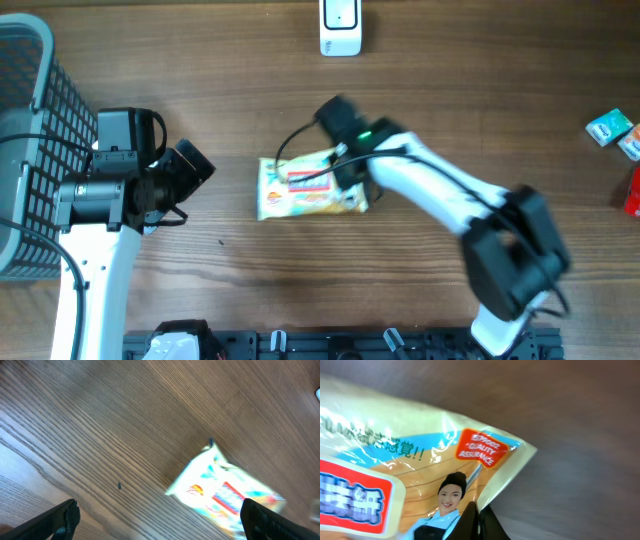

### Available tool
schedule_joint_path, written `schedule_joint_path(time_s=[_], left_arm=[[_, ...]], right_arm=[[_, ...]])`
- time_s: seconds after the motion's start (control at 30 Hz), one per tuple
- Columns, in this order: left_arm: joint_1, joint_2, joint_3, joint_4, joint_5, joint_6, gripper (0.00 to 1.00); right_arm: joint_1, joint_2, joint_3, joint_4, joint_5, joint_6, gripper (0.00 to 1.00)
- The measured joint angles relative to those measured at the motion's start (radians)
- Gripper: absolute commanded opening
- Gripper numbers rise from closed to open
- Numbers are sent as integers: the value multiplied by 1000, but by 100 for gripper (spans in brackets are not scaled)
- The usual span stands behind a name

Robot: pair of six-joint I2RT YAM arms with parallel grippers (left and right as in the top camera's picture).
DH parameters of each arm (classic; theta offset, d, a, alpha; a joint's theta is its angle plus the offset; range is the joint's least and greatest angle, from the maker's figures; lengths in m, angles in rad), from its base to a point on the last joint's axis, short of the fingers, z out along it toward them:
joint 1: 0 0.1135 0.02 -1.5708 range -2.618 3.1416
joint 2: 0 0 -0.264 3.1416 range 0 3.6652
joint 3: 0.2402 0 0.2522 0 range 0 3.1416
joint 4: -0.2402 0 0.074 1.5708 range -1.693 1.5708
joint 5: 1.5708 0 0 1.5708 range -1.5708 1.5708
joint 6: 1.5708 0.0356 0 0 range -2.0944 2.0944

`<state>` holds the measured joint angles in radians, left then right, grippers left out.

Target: Scan the item barcode

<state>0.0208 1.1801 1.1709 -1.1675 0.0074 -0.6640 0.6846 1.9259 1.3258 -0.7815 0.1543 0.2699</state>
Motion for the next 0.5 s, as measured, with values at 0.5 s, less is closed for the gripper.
schedule_joint_path(time_s=[0.5], left_arm=[[0,0,0,0,0,0,100]], right_arm=[[-246,-312,156,-328,183,-16,4]])
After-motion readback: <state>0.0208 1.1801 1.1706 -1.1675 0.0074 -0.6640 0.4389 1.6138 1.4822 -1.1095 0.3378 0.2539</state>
